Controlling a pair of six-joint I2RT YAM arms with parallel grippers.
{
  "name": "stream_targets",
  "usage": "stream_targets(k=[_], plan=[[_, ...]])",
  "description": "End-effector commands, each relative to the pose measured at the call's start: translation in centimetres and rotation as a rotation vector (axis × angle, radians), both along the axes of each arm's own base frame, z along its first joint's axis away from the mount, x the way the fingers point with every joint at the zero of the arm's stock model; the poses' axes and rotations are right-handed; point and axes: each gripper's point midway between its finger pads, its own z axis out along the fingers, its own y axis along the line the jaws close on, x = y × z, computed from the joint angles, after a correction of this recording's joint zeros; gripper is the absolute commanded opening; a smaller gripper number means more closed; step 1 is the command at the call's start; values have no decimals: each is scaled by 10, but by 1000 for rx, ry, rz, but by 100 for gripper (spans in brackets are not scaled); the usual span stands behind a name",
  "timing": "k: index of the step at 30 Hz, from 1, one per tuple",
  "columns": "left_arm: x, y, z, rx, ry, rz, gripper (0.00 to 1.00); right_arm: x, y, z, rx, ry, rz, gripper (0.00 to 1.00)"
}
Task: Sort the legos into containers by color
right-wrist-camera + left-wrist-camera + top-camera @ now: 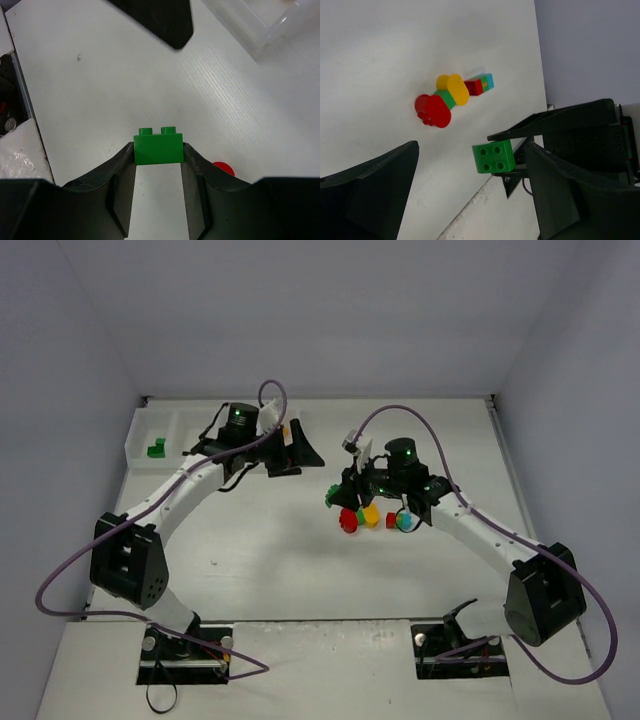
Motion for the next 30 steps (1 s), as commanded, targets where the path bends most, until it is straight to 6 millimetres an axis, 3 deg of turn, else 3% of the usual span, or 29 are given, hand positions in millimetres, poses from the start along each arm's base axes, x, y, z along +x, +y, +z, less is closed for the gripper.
stream_targets(k=[1, 8, 17, 30], plan=[[-26, -24, 24, -47, 21, -70, 80, 13, 5, 42, 73, -148, -7, 0], [-42, -36, 27, -85, 54, -167, 72, 8, 7, 41, 86, -135, 4, 0], [-55, -39, 7, -37, 135, -226, 73, 5, 6, 44, 96, -139, 10, 0], [-60, -67, 16, -117, 153, -287, 73, 2, 8, 44, 106, -137, 25, 0]])
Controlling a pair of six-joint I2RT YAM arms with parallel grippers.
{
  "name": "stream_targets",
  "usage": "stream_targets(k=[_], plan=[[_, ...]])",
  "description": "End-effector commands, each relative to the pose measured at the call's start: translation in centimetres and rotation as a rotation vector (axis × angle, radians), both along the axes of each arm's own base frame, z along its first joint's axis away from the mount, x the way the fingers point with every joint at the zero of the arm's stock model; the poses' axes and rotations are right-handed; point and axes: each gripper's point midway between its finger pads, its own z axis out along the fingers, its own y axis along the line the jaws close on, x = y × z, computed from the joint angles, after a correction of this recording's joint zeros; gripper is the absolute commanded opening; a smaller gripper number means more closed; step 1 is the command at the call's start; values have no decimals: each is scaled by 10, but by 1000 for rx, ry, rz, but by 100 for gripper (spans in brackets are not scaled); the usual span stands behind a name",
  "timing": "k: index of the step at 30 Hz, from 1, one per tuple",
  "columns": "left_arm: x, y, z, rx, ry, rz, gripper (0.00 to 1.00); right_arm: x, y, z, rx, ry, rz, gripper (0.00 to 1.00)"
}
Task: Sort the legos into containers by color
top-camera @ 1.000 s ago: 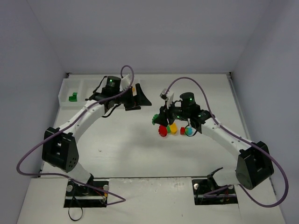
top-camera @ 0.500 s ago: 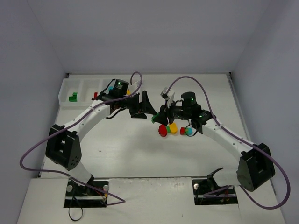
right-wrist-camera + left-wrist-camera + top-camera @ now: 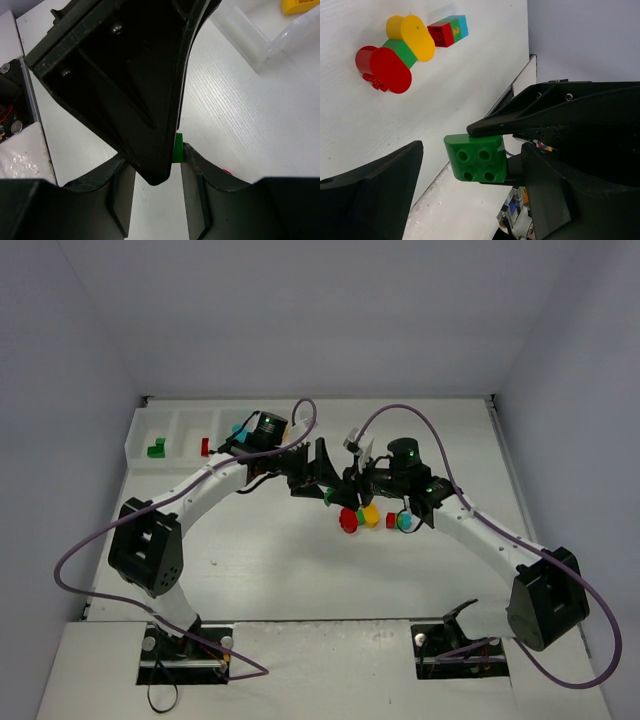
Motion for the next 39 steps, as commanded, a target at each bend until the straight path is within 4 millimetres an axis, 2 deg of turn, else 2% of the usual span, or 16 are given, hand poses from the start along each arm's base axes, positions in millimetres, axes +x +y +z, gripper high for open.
stream_targets(k=[1, 6, 10, 12, 13, 18, 19, 20, 23, 24, 27, 30, 33, 35, 38, 39], plan=[[-2, -17, 39, -101, -74, -55, 72, 3, 5, 32, 70, -100, 13, 0], [-7, -21, 38, -111, -53, -73, 57, 4, 5, 30, 66, -101, 8, 0], [-10, -20, 34, -108, -37, -80, 26, 6, 3, 29, 60, -104, -5, 0], [-13, -21, 34, -116, -25, -95, 19, 7, 2, 28, 57, -106, -13, 0], [-16, -19, 34, -116, -18, -96, 8, 9, 2, 28, 56, -110, -23, 0], [-15, -19, 36, -120, -23, -96, 6, 10, 2, 28, 59, -113, -22, 0], [-15, -19, 36, -119, -25, -96, 6, 11, 2, 27, 57, -112, -25, 0], [-14, -18, 35, -111, -17, -91, 22, 11, 2, 28, 58, -112, -25, 0], [-12, -14, 36, -98, -34, -78, 53, 11, 1, 28, 56, -110, -35, 0], [-10, -13, 36, -93, -46, -71, 68, 11, 1, 27, 56, -106, -38, 0], [0, -1, 36, -65, -101, -27, 73, 11, 2, 26, 62, -89, -39, 0], [18, 22, 43, -56, -192, 40, 73, 10, 4, 24, 81, -43, -32, 0], [36, 46, 65, -71, -355, 101, 73, 10, 6, 25, 119, 39, -21, 0], [35, 56, 76, -58, -486, 85, 73, 12, 6, 24, 139, 85, -13, 0], [25, 58, 83, -82, -605, 21, 73, 12, 8, 38, 208, 149, 34, 0], [22, 57, 90, -108, -656, -1, 72, 12, 8, 49, 240, 160, 58, 0]])
